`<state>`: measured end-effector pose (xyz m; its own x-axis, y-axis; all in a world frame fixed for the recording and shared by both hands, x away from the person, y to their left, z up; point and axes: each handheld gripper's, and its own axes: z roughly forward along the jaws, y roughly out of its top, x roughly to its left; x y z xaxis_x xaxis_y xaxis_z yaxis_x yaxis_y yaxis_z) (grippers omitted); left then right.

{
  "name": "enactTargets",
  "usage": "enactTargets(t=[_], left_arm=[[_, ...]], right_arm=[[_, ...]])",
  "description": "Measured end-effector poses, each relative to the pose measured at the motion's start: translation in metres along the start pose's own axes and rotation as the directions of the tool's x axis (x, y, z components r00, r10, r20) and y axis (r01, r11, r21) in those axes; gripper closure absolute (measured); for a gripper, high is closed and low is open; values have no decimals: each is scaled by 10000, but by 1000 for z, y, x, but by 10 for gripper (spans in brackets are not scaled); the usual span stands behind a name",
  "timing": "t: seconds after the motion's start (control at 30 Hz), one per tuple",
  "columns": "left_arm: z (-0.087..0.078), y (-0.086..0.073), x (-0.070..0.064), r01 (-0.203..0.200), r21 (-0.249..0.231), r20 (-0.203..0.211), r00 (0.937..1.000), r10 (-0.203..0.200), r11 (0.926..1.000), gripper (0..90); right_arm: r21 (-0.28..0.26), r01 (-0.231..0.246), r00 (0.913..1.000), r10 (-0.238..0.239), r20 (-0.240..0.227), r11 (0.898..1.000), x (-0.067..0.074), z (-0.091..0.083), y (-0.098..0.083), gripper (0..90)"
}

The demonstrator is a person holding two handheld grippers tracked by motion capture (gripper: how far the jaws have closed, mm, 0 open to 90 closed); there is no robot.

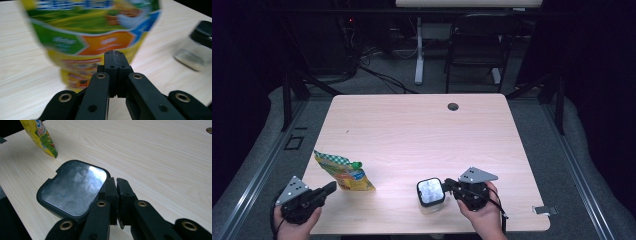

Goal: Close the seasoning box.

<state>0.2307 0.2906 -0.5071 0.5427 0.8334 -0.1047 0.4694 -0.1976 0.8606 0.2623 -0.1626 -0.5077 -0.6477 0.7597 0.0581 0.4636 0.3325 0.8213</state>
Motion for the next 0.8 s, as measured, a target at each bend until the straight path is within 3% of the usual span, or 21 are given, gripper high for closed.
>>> enactTargets(t=[0.1,0.2,0.3,0.53,0.63,0.67,0.8], left_arm=[[11,5,-20,-480,250,578,9972,465,9985,900],[15,8,-29,-663,273,762,9950,641,9974,900],[25,14,-44,-997,358,1214,9881,947,9944,900],[42,20,-64,-1191,447,1749,9785,1096,9919,900],[50,25,-74,-1333,459,1986,9725,1217,9900,900],[55,27,-80,-1385,506,2185,9679,1243,9891,900],[66,30,-90,-1456,499,2432,9613,1293,9881,900]], right_arm=[[-86,-183,9998,183,-66,9998,0,0,-1,887],[-143,-295,9995,293,-110,9995,-1,1,-1,898],[-90,-200,9998,200,-45,9998,0,0,-1,900],[-226,-361,9993,360,-59,9991,0,1,-3,900],[-219,-336,9994,336,-16,9992,1,1,-2,900],[-192,-338,9994,339,11,9992,2,1,-2,900],[-182,-389,9992,390,32,9991,2,1,-2,862]])
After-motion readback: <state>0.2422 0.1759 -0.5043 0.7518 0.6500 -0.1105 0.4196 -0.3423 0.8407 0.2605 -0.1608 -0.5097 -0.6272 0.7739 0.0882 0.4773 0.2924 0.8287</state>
